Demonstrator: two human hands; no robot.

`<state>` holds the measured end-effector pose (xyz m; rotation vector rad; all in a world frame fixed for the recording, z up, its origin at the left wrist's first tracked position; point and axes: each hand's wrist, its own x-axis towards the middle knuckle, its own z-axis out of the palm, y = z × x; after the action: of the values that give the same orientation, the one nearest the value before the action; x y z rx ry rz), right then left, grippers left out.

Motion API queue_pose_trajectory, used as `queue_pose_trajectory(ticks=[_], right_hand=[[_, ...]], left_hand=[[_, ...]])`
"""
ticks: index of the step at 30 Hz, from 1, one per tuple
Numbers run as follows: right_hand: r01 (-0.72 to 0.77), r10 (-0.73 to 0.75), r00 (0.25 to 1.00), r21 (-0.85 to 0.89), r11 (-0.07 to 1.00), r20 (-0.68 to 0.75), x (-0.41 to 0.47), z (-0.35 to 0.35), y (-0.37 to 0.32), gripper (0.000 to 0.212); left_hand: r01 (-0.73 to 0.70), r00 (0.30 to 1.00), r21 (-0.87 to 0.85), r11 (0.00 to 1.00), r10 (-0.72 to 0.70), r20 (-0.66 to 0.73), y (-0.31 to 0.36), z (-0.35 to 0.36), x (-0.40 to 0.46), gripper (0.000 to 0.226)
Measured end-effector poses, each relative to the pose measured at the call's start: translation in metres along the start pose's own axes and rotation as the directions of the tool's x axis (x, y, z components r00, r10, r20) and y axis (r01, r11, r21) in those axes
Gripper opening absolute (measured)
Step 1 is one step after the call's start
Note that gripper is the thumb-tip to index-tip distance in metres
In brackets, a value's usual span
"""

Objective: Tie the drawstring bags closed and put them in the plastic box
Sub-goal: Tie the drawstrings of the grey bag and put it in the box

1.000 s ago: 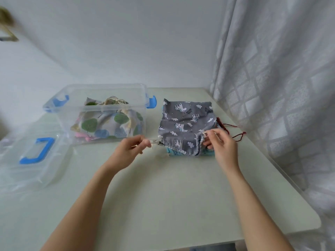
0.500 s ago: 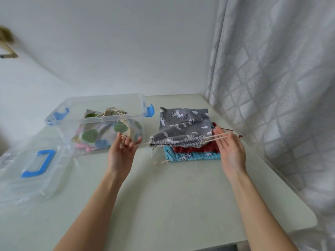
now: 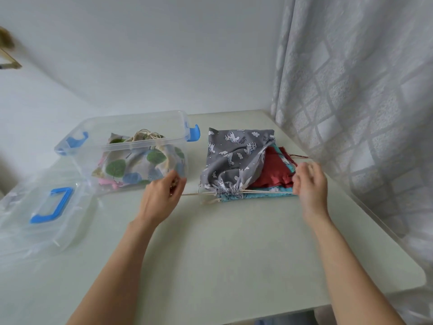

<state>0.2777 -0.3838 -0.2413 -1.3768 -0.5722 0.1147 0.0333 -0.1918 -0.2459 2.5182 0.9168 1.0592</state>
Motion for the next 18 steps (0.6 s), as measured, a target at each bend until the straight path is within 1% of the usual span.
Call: queue_pose_trajectory(ticks=[1,2,3,4,5,7,9,11,12,13,16,18], right_hand=[[0.117,-0.103,0.991,-0.184,0.976,0.084,-0.004,0.002,0.002,0.022],[0.226,-0.167,0.965,-0.328,0.917,0.201,-0.008,0.006,0.005,0.017],[0.316,-0.188,0.931,-0.433,0.844,0.313,-0.013,0.010,0.009,0.015],[0.381,-0.180,0.897,-0.502,0.776,0.403,-0.017,0.013,0.010,0.015],[0.422,-0.156,0.870,-0.545,0.725,0.468,-0.020,0.017,0.011,0.016],[0.468,-0.116,0.836,-0.587,0.661,0.536,-0.025,0.022,0.010,0.019],[0.504,-0.092,0.809,-0.604,0.617,0.580,-0.029,0.027,0.009,0.023],[0.532,-0.103,0.802,-0.626,0.571,0.588,-0.030,0.028,0.008,0.026],[0.539,-0.123,0.804,-0.625,0.565,0.581,-0.030,0.029,0.009,0.025],[0.537,-0.149,0.809,-0.610,0.583,0.569,-0.029,0.029,0.009,0.024],[0.494,-0.196,0.833,-0.536,0.685,0.517,-0.024,0.028,0.010,0.020],[0.471,-0.225,0.849,-0.493,0.731,0.477,-0.020,0.024,0.011,0.023]], left_hand=[[-0.059,0.998,0.015,0.998,0.058,0.017,-0.002,0.001,-0.001,0.032],[-0.115,0.992,0.023,0.993,0.114,0.048,-0.002,0.002,-0.003,0.034],[-0.162,0.984,0.021,0.987,0.159,0.085,0.000,0.004,-0.003,0.035],[-0.202,0.974,0.022,0.979,0.199,0.109,0.001,0.008,-0.004,0.037],[-0.238,0.965,0.029,0.971,0.233,0.120,0.001,0.012,-0.004,0.037],[-0.280,0.954,0.060,0.958,0.271,0.126,0.004,0.019,-0.004,0.036],[-0.287,0.954,0.097,0.953,0.276,0.120,0.005,0.024,-0.004,0.035],[-0.292,0.954,0.106,0.951,0.281,0.109,0.006,0.025,-0.004,0.035],[-0.293,0.954,0.090,0.952,0.284,0.100,0.005,0.024,-0.004,0.035],[-0.293,0.954,0.067,0.954,0.287,0.089,0.005,0.023,-0.003,0.035],[-0.296,0.953,0.011,0.955,0.294,0.078,0.006,0.019,-0.002,0.035],[-0.297,0.953,0.027,0.955,0.294,0.068,0.005,0.018,-0.001,0.034]])
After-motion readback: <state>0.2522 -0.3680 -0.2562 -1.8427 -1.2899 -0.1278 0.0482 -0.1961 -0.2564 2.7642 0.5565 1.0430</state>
